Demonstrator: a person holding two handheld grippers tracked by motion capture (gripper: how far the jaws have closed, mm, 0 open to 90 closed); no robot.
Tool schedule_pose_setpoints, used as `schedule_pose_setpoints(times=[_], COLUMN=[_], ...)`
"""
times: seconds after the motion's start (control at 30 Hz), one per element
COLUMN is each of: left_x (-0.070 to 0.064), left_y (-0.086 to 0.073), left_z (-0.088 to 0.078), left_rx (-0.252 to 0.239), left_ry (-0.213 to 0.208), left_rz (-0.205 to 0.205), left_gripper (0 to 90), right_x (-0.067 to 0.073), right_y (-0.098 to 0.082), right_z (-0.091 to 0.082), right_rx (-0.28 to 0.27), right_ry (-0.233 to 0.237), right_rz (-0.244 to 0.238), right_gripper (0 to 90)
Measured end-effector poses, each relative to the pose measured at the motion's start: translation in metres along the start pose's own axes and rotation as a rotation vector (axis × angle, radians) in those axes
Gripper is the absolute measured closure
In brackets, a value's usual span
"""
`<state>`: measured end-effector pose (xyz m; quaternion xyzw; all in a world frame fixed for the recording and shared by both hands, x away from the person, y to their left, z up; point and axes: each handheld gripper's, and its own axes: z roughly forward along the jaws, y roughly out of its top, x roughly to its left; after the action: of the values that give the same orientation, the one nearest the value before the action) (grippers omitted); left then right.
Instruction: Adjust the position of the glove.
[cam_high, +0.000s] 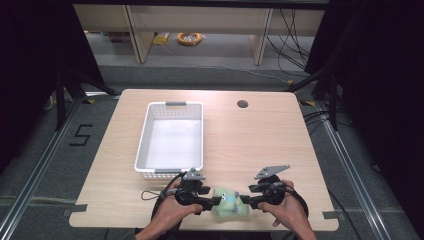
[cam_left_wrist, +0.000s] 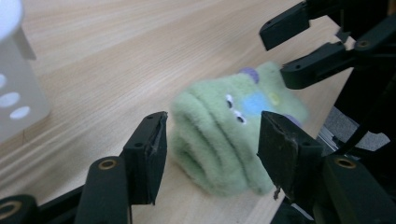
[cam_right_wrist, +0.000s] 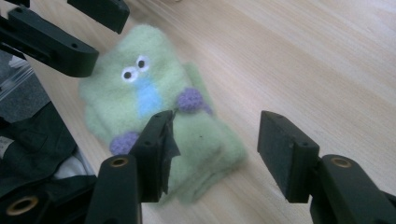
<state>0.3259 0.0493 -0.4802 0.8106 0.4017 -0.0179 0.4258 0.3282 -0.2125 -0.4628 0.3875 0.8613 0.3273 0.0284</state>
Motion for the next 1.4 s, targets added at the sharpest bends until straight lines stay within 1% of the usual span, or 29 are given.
schedule_pose_setpoints(times=[0.03,0.1,0.13,0.17,0.2,0.23,0.3,0.33,0.37,0.4,0.43,0.47,0.5,0.6,0.63,0.73,0.77,0.83,0.87,0.9,0.97,1.0,1.03,1.1,1.17,1.2,1.3,1.37,1.4], left_x=[0.002,0.003,0.004,0.005,0.005,0.005,0.005,0.004,0.004,0.005,0.005,0.005,0.006,0.005,0.004,0.004,0.004,0.002,0.003,0.002,0.002,0.002,0.002,0.002,0.000,0.000,0.000,0.002,0.001], left_y=[0.000,-0.001,-0.002,-0.002,-0.002,-0.005,-0.005,-0.006,-0.006,-0.007,-0.008,-0.008,-0.009,-0.010,-0.010,-0.010,-0.010,-0.010,-0.011,-0.011,-0.011,-0.011,-0.010,-0.010,-0.010,-0.011,-0.011,-0.012,-0.013], left_z=[0.002,0.006,0.008,0.009,0.009,0.012,0.012,0.014,0.014,0.016,0.017,0.018,0.019,0.022,0.022,0.023,0.024,0.023,0.024,0.025,0.025,0.026,0.026,0.027,0.027,0.028,0.027,0.028,0.028], left_rx=[0.021,0.032,0.052,0.057,0.057,0.069,0.082,0.086,0.099,0.094,0.101,0.116,0.117,0.111,0.108,0.107,0.105,0.113,0.106,0.102,0.122,0.120,0.129,0.130,0.125,0.111,0.121,0.100,0.094], left_ry=[-0.008,0.004,-0.003,-0.004,-0.004,-0.010,-0.019,-0.001,-0.009,-0.024,-0.017,-0.019,-0.025,-0.047,-0.044,-0.048,-0.054,-0.041,-0.059,-0.057,-0.036,-0.046,-0.043,-0.049,-0.051,-0.070,-0.057,-0.084,-0.077], left_rz=[0.000,-0.019,-0.018,-0.020,-0.020,-0.029,-0.027,-0.023,-0.027,-0.027,-0.033,-0.037,-0.031,-0.026,-0.029,-0.025,-0.023,-0.014,-0.013,-0.007,0.016,0.017,0.015,0.016,0.015,0.020,0.031,0.018,0.014], left_gripper=[40.9,39.9,38.6,37.4,37.0,36.8,36.4,36.4,36.4,36.4,36.4,36.4,36.4,39.5,39.8,41.4,42.3,44.0,44.3,44.6,44.4,44.2,44.3,45.2,47.7,49.0,51.5,53.5,54.8], right_x=[-0.001,0.000,-0.001,-0.001,-0.001,-0.001,-0.002,-0.003,-0.002,-0.003,-0.004,-0.004,-0.005,-0.007,-0.008,-0.009,-0.011,-0.011,-0.012,-0.013,-0.015,-0.016,-0.015,-0.015,-0.015,-0.015,-0.014,-0.014,-0.014], right_y=[0.000,0.000,-0.001,-0.001,-0.001,-0.001,-0.002,-0.003,-0.003,-0.004,-0.004,-0.005,-0.005,-0.006,-0.006,-0.007,-0.007,-0.008,-0.008,-0.009,-0.010,-0.010,-0.011,-0.010,-0.010,-0.010,-0.011,-0.012,-0.012], right_z=[0.001,0.001,0.003,0.004,0.004,0.005,0.006,0.009,0.009,0.012,0.013,0.015,0.015,0.018,0.019,0.021,0.022,0.023,0.023,0.023,0.025,0.026,0.026,0.026,0.027,0.027,0.028,0.028,0.027], right_rx=[0.005,0.010,0.006,-0.001,-0.001,0.031,0.036,0.038,0.045,0.050,0.053,0.044,0.063,0.070,0.064,0.071,0.075,0.072,0.092,0.101,0.089,0.089,0.092,0.089,0.087,0.083,0.088,0.084,0.084], right_ry=[-0.003,-0.007,-0.005,0.001,0.001,-0.013,-0.011,0.005,0.003,-0.015,0.000,0.005,0.009,0.011,0.015,0.022,0.041,0.038,0.044,0.056,0.071,0.083,0.070,0.072,0.086,0.091,0.099,0.116,0.119], right_rz=[-0.014,0.002,-0.011,0.008,0.008,0.024,0.020,0.016,0.024,0.034,0.014,0.019,0.012,0.023,0.020,0.047,0.045,0.062,0.089,0.106,0.107,0.107,0.125,0.124,0.111,0.107,0.118,0.129,0.128], right_gripper=[46.5,45.6,44.8,44.5,44.5,44.3,44.3,44.2,44.2,44.0,44.0,44.1,44.1,44.2,44.2,44.2,44.3,44.3,44.3,44.3,44.3,44.3,44.6,45.5,47.4,48.4,54.1,59.3,60.9])
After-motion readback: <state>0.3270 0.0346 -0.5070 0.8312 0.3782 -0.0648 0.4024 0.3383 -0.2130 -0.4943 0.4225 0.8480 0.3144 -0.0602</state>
